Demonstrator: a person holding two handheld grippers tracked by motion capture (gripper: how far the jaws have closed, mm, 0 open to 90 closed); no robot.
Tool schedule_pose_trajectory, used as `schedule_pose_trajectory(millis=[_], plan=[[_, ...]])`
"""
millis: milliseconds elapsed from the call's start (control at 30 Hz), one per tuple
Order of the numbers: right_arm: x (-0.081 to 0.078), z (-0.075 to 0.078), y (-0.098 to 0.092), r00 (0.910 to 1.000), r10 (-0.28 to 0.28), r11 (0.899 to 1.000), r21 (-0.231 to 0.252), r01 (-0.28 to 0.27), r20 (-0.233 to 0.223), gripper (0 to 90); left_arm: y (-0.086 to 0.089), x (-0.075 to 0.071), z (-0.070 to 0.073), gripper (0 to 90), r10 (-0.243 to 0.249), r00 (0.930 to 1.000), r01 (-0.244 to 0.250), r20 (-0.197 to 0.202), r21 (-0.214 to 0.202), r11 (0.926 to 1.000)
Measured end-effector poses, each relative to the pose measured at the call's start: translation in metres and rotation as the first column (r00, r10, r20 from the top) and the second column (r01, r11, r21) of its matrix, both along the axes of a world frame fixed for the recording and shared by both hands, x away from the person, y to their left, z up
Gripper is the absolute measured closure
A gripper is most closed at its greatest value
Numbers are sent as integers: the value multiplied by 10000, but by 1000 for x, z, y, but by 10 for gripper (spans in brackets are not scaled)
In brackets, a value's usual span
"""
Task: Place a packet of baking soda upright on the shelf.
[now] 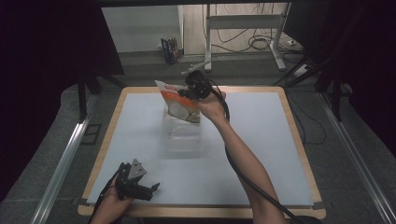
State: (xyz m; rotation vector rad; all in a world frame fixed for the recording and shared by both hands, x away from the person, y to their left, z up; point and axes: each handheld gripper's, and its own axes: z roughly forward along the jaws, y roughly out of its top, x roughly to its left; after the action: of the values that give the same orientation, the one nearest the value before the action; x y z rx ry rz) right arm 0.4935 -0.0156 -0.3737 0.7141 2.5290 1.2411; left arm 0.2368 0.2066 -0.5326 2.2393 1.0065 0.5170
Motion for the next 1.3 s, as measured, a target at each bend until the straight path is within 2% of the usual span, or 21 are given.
schedule_pose_trajectory(millis=[233, 400, 500, 600, 700, 800, 933, 1000, 1100, 1300], plan=[[4, -19, -1, 9996, -28, 9998, -181, 24, -263, 886, -1, 0, 0, 9, -11, 10000, 11, 2, 33, 10000], [4, -31, 1, 9999, 54, 9993, -359, -60, -155, 884, -1, 0, 0, 9, -31, 10000, 31, 11, 82, 10000], [6, -34, -4, 9999, -66, 9995, -298, 62, -135, 885, -1, -1, 0, 10, -35, 10000, 35, 11, 112, 9999], [8, -38, -12, 9994, -335, 9978, -576, 333, -27, 885, -1, 0, 0, 10, -57, 10000, 57, 3, 141, 9999], [11, -43, -20, 9988, -432, 9983, -401, 422, -249, 885, -2, 0, 0, 10, -58, 10000, 58, -2, 156, 9999], [11, -44, -22, 9987, -398, 9987, -321, 389, -306, 884, -2, 0, 0, 10, -39, 10000, 39, -18, 138, 9999], [8, -41, -17, 9994, -211, 9979, -626, 194, -269, 877, -1, 0, 0, 10, -17, 10000, 18, -45, 82, 10000], [7, -40, -15, 9995, -221, 9964, -827, 201, -230, 845, -1, 0, 0, 10, -24, 10000, 24, -49, 56, 10000], [5, -40, -14, 9997, -223, 9933, -1131, 215, -60, 747, 0, 1, 0, 10, -31, 10000, 31, -72, 33, 10000], [4, -37, -16, 9990, -439, 9931, -1086, 443, 64, 525, 1, 1, 0, 12, 29, 9999, -30, -141, -96, 9999]])
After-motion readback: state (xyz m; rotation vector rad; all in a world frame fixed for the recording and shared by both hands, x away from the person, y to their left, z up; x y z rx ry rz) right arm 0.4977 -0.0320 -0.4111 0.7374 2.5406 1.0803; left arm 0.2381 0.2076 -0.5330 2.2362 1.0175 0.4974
